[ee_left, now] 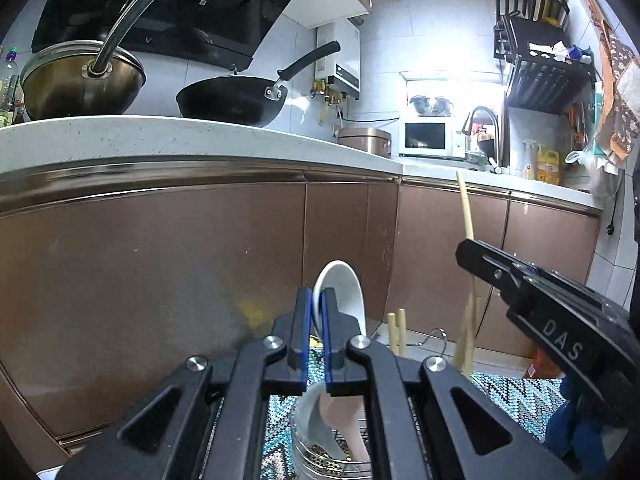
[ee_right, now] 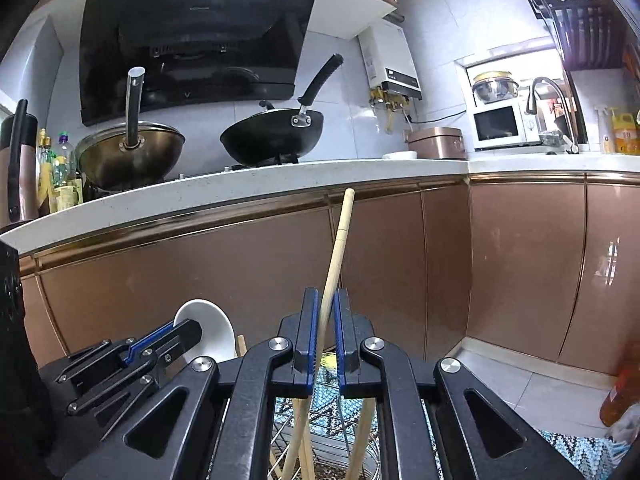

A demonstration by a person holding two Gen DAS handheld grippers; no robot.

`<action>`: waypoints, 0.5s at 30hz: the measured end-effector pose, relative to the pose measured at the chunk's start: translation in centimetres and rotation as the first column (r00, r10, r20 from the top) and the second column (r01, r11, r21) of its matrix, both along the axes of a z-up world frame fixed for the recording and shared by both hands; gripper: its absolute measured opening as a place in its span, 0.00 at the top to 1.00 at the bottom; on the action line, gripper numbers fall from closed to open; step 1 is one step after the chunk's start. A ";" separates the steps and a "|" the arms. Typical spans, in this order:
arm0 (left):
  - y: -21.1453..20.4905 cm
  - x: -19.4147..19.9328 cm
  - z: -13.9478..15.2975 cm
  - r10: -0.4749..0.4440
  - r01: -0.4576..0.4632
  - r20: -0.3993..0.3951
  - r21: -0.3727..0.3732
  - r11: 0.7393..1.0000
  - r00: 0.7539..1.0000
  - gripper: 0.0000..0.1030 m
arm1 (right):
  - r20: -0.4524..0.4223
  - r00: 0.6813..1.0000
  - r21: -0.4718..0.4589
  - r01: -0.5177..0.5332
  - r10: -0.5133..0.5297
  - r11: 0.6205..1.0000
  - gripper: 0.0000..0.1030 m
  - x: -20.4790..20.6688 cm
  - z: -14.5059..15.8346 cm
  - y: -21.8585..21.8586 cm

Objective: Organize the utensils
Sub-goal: 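Lower spoon into holder and open left tool while right tool drops chopstick in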

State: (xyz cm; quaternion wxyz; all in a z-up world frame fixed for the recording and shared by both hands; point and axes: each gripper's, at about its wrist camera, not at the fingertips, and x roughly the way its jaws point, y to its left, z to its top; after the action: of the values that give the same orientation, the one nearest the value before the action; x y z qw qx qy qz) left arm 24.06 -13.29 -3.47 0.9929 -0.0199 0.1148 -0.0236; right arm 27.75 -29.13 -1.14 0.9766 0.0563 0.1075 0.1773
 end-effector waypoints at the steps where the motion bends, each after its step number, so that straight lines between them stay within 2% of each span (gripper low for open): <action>1: 0.0 0.0 -0.1 -0.001 0.001 -0.002 0.001 1.000 1.000 0.96 | 0.000 1.000 -0.001 -0.001 0.001 1.000 0.93 0.1 0.0 0.0; 10: 0.5 -0.4 0.0 -0.016 0.015 -0.006 -0.024 1.000 1.000 0.96 | 0.011 0.999 -0.013 -0.033 0.033 0.999 0.95 0.0 0.4 0.9; 15: 0.5 -0.6 -0.4 -0.025 0.025 0.003 -0.033 0.999 1.000 0.96 | -0.012 0.999 -0.056 -0.050 0.049 0.997 0.95 -0.6 -0.9 1.3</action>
State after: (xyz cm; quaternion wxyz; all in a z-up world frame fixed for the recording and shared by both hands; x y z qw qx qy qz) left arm 23.48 -12.75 -3.87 0.9922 -0.0349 0.1135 -0.0379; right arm 27.12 -27.79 -2.04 0.9726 0.0270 0.1191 0.1980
